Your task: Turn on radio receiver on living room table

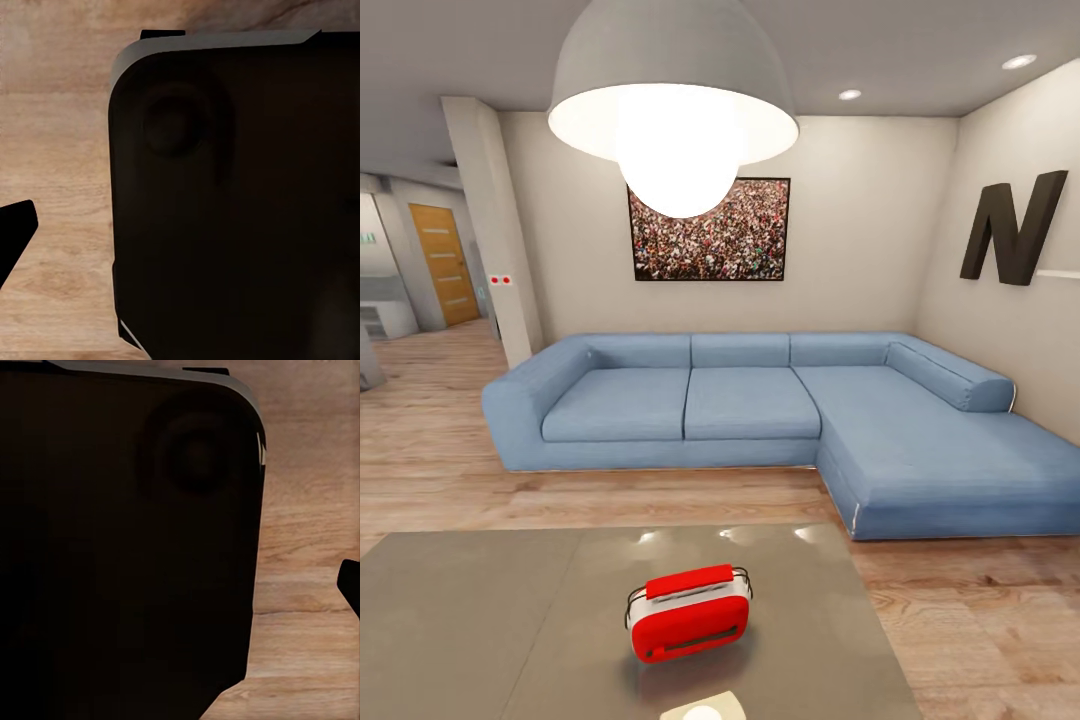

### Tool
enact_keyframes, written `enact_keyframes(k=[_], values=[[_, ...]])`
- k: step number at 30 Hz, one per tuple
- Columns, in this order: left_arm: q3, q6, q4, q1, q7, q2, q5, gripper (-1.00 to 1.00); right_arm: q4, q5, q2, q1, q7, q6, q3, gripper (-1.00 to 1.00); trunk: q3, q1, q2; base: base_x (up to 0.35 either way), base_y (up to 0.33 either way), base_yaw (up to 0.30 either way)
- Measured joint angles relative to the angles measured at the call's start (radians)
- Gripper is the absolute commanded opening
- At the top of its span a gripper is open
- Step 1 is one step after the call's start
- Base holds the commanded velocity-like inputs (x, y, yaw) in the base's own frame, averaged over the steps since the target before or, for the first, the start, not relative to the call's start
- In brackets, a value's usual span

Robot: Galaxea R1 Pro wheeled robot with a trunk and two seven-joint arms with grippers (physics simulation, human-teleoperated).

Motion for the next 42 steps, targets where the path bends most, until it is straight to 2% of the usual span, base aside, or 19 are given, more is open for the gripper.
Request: enact_keyframes(k=[21, 42], values=[[-0.002, 0.000, 0.000, 0.000, 0.001, -0.001, -0.001, 1.00, 0.000, -0.002, 0.001, 0.000, -0.001, 0.000, 0.000, 1.00, 0.000, 0.000, 0.000, 0.000, 0.000, 0.000], [-0.002, 0.000, 0.000, 0.000, -0.003, 0.000, 0.000, 1.00, 0.000, -0.005, 0.001, 0.000, -0.001, 0.003, -0.003, 1.00, 0.066, -0.080, 0.147, 0.000, 0.000, 0.000]])
